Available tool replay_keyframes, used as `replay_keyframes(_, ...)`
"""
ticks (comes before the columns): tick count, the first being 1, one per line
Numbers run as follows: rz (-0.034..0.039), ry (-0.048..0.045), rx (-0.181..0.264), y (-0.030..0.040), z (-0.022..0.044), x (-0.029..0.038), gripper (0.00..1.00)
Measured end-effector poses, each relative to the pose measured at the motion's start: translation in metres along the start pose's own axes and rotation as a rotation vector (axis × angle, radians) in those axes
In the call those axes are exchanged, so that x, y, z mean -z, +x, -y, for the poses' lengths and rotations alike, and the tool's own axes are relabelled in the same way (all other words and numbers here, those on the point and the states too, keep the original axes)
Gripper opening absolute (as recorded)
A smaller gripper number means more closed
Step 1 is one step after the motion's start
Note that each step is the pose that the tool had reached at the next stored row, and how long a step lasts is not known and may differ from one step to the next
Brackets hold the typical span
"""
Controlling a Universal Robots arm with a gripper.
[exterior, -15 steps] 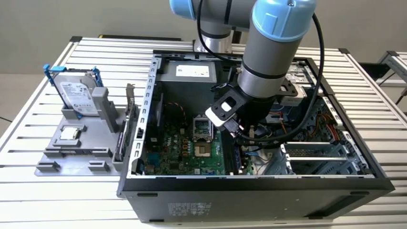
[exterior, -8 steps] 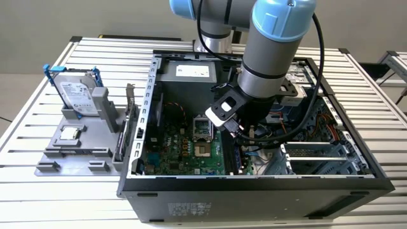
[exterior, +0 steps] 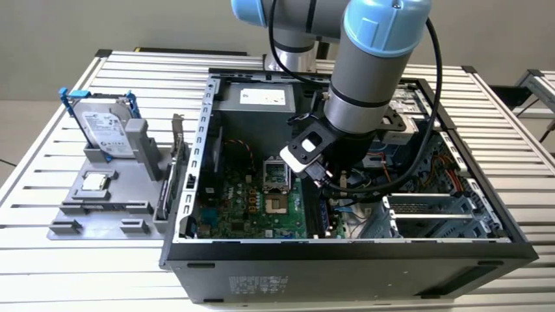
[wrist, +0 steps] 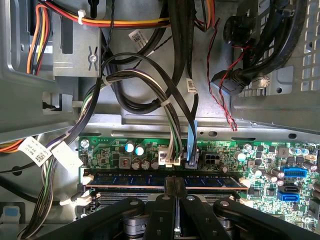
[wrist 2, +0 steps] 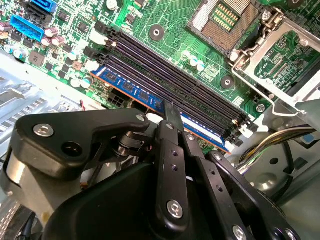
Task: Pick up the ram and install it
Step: 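Press down the ram until it locks into place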
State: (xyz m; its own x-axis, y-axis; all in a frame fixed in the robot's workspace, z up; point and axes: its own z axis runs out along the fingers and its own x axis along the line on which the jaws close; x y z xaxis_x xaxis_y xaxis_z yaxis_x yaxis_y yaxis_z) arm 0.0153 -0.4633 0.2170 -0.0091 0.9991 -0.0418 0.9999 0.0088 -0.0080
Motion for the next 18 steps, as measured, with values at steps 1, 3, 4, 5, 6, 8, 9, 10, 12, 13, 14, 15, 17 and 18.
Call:
replay_keyframes(1,0.0000,0.0000,0.000,0.0000,0.0000,0.0000,0.00)
replay_keyframes(3,0.0000,0.0000,0.000,0.0000,0.0000,0.0000,0.00)
replay_keyframes(4,0.0000,0.0000,0.000,0.0000,0.0000,0.0000,0.00)
replay_keyframes(5,0.0000,0.0000,0.000,0.0000,0.0000,0.0000,0.00)
replay_keyframes(6,0.0000,0.0000,0.000,0.0000,0.0000,0.0000,0.00)
replay_keyframes(8,0.0000,0.0000,0.000,0.0000,0.0000,0.0000,0.00)
replay_keyframes(9,0.0000,0.0000,0.000,0.0000,0.0000,0.0000,0.00)
replay_keyframes(10,0.0000,0.0000,0.000,0.0000,0.0000,0.0000,0.00)
replay_keyframes(12,0.0000,0.0000,0.000,0.0000,0.0000,0.0000,0.00)
replay_keyframes(13,0.0000,0.0000,0.000,0.0000,0.0000,0.0000,0.00)
replay_keyframes(14,0.0000,0.0000,0.000,0.0000,0.0000,0.0000,0.00)
replay_keyframes(15,0.0000,0.0000,0.000,0.0000,0.0000,0.0000,0.00)
replay_keyframes(17,0.0000,0.0000,0.000,0.0000,0.0000,0.0000,0.00)
replay_keyframes(18,0.0000,0.0000,0.000,0.0000,0.0000,0.0000,0.00)
